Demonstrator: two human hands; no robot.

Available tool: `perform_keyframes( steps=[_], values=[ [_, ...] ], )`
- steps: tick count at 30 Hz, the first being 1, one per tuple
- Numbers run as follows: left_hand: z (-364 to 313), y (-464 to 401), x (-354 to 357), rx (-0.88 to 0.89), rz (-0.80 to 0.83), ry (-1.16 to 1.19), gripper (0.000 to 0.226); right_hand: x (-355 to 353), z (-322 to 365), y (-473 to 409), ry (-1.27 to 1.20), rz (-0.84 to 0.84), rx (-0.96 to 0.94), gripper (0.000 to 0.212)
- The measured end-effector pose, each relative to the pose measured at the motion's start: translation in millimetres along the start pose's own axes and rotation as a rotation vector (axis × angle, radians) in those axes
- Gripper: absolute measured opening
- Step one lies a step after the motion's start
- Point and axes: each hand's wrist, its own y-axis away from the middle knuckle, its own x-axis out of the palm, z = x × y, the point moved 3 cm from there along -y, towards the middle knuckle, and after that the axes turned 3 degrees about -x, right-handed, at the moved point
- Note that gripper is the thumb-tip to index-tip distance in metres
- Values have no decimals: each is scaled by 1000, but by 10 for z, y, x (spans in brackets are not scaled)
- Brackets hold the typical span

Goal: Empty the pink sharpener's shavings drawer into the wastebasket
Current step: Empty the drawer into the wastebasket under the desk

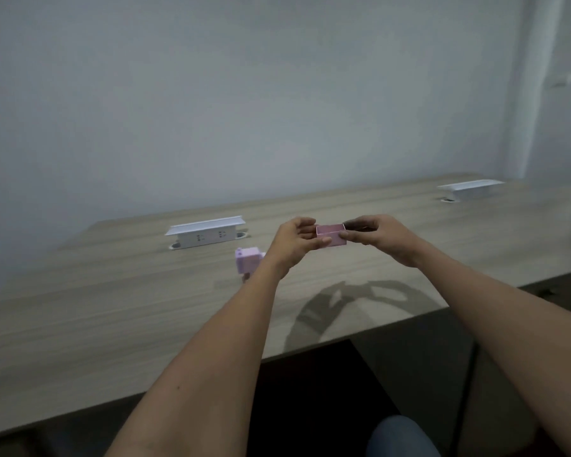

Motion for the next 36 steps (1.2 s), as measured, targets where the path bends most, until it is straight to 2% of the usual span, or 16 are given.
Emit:
perform_keyframes(
  steps=[5,11,14,17,22,30,32,36],
  values=[
    [-68,-119,711,3,96,52,69,-629,-134,380,48,-111,55,32],
    [-148,-99,1613,24,253,55,57,-1339,-323,984,98,-226,112,35],
    [-110,0,2072,16,316,68,55,-1631,-500,1349,108,-251,162,44],
    [-8,107,2488,-6,367,90,58,-1851,-701,1732,85,-261,240,57],
    [283,327,3085,-39,437,95,56,-2050,-1112,2340,40,-313,343,60],
    [1234,852,3795,-237,572,77,59,-1820,-2026,3308,-136,-384,561,83],
    [1481,1009,3918,-347,596,110,55,-1712,-2235,3527,-153,-389,624,77],
    [1929,1256,4118,-569,653,134,57,-1492,-2634,3911,-201,-390,743,51]
  ],
)
